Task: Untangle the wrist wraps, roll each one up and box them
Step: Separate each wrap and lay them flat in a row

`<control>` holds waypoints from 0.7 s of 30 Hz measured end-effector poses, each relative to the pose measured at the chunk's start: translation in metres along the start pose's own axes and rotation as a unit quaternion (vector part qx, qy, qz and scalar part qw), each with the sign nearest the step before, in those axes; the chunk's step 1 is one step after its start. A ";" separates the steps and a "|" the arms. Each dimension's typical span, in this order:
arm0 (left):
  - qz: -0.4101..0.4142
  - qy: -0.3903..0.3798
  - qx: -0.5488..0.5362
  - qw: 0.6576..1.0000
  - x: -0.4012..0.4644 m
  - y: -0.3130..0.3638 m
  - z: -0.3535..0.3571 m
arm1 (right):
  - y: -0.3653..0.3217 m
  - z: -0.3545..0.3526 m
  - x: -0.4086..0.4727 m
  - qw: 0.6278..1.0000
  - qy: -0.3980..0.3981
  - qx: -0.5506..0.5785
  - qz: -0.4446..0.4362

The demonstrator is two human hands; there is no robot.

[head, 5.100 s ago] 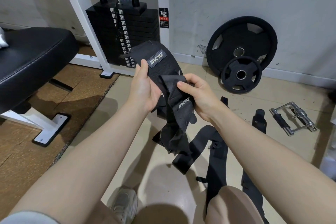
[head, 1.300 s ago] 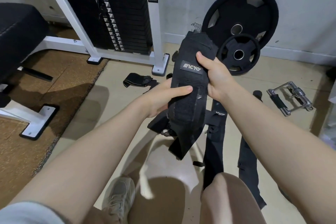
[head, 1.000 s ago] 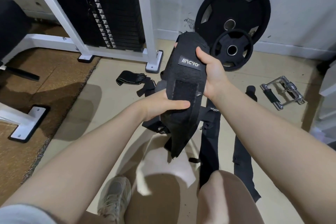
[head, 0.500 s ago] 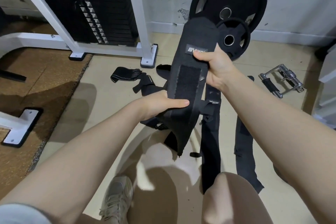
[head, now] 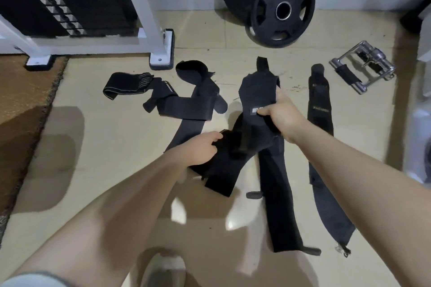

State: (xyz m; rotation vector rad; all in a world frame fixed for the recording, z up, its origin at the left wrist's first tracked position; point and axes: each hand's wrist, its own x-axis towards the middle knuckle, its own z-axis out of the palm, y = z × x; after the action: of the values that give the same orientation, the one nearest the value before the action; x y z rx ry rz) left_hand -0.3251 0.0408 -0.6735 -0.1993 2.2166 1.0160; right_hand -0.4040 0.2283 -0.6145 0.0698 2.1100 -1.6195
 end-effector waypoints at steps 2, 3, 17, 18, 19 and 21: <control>-0.009 0.016 0.009 1.000 0.029 -0.010 0.001 | 0.026 -0.010 0.008 0.999 0.010 -0.030 0.021; -0.015 0.026 0.008 1.000 0.044 -0.013 0.003 | 0.037 -0.016 0.011 0.999 0.016 -0.037 0.031; 0.008 -0.014 -0.098 0.995 0.162 -0.010 0.047 | 0.096 -0.038 0.035 0.991 0.103 -0.020 0.079; 0.008 -0.027 -0.101 0.994 0.166 -0.011 0.047 | 0.099 -0.038 0.036 0.991 0.102 -0.018 0.081; 0.005 -0.036 -0.107 0.994 0.169 -0.011 0.047 | 0.101 -0.037 0.037 0.992 0.098 -0.018 0.081; 0.001 -0.031 -0.137 0.990 0.174 -0.011 0.046 | 0.104 -0.038 0.036 0.993 0.088 -0.014 0.083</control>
State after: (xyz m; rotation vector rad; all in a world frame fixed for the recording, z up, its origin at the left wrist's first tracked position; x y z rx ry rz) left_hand -0.4278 0.0900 -0.8132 -0.2838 2.0163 1.3087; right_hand -0.4154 0.2858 -0.7147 0.3819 2.1920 -1.5336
